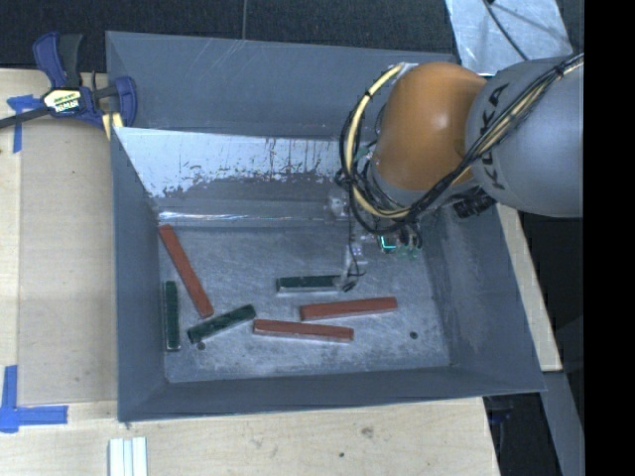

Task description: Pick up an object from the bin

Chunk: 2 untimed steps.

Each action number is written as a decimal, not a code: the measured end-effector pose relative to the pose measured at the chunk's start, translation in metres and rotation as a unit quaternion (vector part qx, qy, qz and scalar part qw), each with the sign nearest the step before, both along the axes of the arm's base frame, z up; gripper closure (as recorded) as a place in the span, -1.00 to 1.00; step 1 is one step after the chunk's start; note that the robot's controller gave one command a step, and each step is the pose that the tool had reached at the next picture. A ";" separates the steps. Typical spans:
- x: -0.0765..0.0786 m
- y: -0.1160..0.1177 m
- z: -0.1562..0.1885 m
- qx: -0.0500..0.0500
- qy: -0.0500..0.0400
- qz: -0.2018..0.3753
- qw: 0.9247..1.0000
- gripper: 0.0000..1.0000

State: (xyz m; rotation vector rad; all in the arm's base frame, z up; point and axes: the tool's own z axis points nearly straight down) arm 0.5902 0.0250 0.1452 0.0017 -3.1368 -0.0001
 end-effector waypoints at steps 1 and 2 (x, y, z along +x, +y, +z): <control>-0.052 -0.020 -0.077 0.000 -0.002 0.057 0.998 -1.00; -0.048 -0.020 -0.071 0.000 -0.007 0.057 0.998 1.00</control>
Offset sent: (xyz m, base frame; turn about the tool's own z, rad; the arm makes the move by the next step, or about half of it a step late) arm -0.0510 -0.0189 -0.0752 -0.1157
